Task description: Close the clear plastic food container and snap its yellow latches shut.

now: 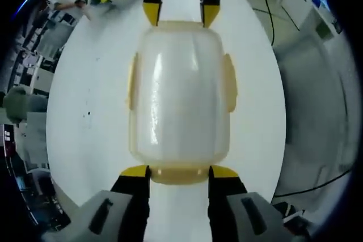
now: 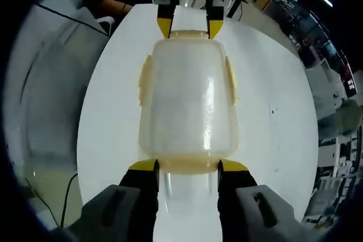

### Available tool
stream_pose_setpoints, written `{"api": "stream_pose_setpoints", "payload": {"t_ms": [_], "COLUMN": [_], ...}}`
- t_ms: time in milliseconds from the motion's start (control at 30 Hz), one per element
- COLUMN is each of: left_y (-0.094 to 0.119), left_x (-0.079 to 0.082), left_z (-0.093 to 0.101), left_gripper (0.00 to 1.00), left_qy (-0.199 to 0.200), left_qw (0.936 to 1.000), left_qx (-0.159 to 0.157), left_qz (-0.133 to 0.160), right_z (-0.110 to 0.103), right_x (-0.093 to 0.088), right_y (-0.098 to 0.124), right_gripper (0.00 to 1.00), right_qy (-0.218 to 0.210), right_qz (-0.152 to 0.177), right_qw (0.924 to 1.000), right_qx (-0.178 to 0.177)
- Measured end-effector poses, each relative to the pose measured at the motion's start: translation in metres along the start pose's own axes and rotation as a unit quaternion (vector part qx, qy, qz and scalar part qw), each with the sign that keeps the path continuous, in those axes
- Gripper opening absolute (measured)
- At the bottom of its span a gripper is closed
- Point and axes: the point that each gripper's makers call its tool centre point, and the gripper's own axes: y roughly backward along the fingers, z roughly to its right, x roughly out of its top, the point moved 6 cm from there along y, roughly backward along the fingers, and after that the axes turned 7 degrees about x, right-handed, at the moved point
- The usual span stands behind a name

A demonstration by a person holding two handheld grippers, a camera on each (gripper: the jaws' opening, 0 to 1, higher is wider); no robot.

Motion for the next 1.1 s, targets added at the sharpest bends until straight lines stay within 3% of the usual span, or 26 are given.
{"api": "stream_pose_setpoints", "payload": {"t_ms": [133, 633, 900, 1100], "left_y": [-0.004, -0.050, -0.071, -0.081], "left_x": [0.017, 0.104, 0.119, 0.117], "left_z": [-0.001, -0.016, -0.016, -0.009], "left_gripper": [0.35, 0.35, 0.35, 0.35], "left_qy": [0.003, -0.007, -0.004, 0.004], "left_qw": [1.0000, 0.9995, 0.9987, 0.9974], "left_qx": [-0.007, -0.028, -0.047, -0.062], "left_qz": [-0.004, -0.015, -0.019, -0.035], "right_z": [0.001, 0.015, 0.021, 0.022], "right_x": [-0.016, -0.111, -0.135, -0.137], "right_y": [0.005, 0.006, -0.009, -0.021], "right_gripper": [0.37, 0.38, 0.38, 0.38], "right_qy": [0.000, -0.014, -0.020, -0.014], "right_qz": [0.013, 0.004, 0.006, 0.011], "right_qw": [0.9999, 0.9997, 0.9990, 0.9980], "right_qx": [0.008, 0.020, 0.039, 0.061]}}
